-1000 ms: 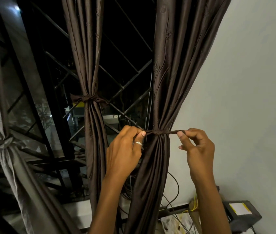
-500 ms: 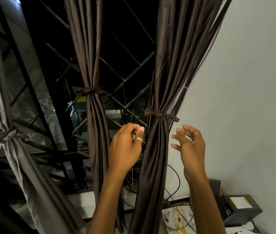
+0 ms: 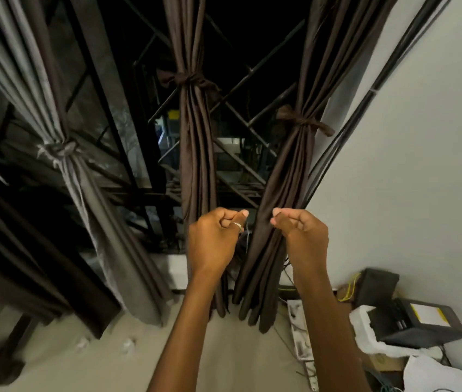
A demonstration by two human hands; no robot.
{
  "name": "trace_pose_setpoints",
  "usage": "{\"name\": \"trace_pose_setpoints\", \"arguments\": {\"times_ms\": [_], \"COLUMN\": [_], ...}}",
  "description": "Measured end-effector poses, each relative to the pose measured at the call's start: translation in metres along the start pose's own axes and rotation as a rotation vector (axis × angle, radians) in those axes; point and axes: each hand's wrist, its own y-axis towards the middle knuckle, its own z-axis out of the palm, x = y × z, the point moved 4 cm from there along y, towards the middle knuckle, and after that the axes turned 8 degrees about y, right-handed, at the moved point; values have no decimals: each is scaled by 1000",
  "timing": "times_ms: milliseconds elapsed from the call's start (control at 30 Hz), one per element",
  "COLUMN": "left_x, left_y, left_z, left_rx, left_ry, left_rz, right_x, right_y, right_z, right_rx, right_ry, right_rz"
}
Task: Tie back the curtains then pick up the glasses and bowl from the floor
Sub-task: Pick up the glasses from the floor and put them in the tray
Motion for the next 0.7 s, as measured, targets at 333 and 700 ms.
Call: {"name": "trace_pose_setpoints", "arguments": {"times_ms": [333,700], "left_x": [49,104], "left_y": [-49,-52], "left_z": [-46,-150], "left_rx": [-38,9], "left_ry": [-6,-17], "left_rz": [-140,-196], "right_x": [-34,-22], "right_y": [-54,-108], "right_z": [52,155], "right_rx": [224,289], "right_ry": [30,1], "right_rz": [112,179]}}
